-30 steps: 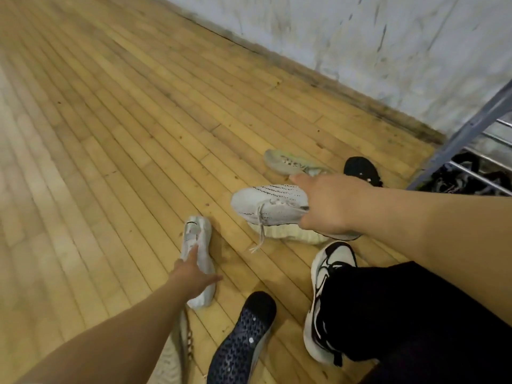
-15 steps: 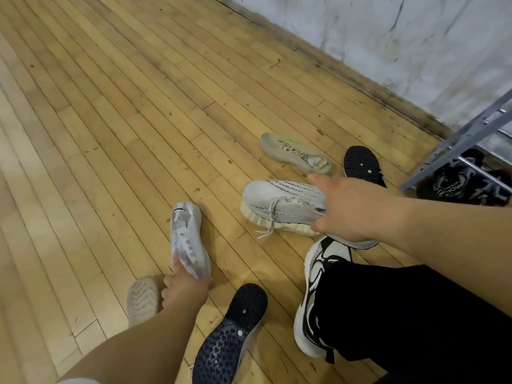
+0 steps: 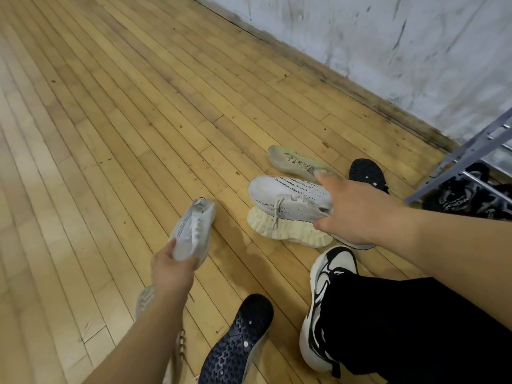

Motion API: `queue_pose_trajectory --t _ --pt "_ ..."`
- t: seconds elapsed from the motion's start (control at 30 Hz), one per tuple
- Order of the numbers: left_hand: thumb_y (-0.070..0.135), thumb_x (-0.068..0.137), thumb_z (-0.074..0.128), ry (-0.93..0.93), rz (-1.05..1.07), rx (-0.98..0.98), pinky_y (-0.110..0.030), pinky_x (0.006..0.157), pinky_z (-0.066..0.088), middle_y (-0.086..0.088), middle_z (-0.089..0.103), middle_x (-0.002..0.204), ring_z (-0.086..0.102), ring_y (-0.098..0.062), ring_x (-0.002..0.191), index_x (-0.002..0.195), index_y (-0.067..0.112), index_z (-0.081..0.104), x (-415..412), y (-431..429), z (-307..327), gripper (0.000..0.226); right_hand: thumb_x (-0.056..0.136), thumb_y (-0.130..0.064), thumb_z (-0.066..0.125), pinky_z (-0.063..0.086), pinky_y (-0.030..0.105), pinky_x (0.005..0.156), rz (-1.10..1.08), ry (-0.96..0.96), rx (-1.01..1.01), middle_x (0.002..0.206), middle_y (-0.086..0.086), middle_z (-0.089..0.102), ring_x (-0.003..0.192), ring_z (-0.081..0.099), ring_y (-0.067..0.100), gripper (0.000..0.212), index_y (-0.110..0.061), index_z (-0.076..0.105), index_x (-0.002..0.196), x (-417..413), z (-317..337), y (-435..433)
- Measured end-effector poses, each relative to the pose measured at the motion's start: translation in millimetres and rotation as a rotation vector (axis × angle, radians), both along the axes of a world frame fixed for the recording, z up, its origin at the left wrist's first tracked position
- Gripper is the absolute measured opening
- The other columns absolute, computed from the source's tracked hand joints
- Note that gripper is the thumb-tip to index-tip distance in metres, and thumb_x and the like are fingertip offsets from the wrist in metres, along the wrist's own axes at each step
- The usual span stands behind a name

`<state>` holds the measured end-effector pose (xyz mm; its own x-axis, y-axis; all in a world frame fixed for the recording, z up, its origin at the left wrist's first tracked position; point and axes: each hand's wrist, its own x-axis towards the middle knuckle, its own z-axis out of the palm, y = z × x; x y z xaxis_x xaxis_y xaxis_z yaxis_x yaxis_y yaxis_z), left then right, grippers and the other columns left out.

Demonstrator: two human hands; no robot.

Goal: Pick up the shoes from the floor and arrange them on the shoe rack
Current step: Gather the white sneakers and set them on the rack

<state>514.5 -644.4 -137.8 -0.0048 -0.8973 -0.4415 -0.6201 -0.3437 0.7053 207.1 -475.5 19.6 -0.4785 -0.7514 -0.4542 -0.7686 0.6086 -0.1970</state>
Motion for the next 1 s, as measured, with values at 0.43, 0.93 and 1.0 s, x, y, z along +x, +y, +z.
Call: queue_pose_trajectory --t 0.43,0.93,1.0 --pt "0.017 0.059 0.096 0.631 -0.36 0.464 -0.041 0.07 0.059 -0.015 0.074 0.117 0.071 -0.027 0.086 0.112 0.021 0.078 -37.8 -62.7 155.6 0.056 0.086 -0.064 0.066 0.043 0.048 0.103 0.004 0.239 -0.223 0.149 0.002 0.046 0.134 0.041 0.034 0.102 -0.039 0.002 0.161 5.5 55.7 0.1" --pt "0.025 0.072 0.076 0.691 -0.338 0.541 -0.043 0.074 0.062 -0.007 0.073 0.113 0.069 -0.028 0.1 0.113 0.02 0.074 -76.1 -35.8 177.6 0.041 0.089 -0.065 0.061 0.047 0.051 0.101 -0.006 0.259 -0.228 0.148 -0.001 0.044 0.134 0.038 0.03 0.096 -0.041 0.001 0.161 18.2 65.2 34.8" --pt "0.026 0.073 0.077 0.681 -0.334 0.543 -0.042 0.078 0.061 -0.006 0.073 0.115 0.069 -0.026 0.1 0.114 0.021 0.074 -76.0 -33.0 172.8 0.041 0.089 -0.066 0.06 0.048 0.052 0.099 -0.005 0.261 -0.223 0.146 0.0 0.046 0.132 0.04 0.031 0.096 -0.04 0.001 0.16 17.9 64.8 33.4"
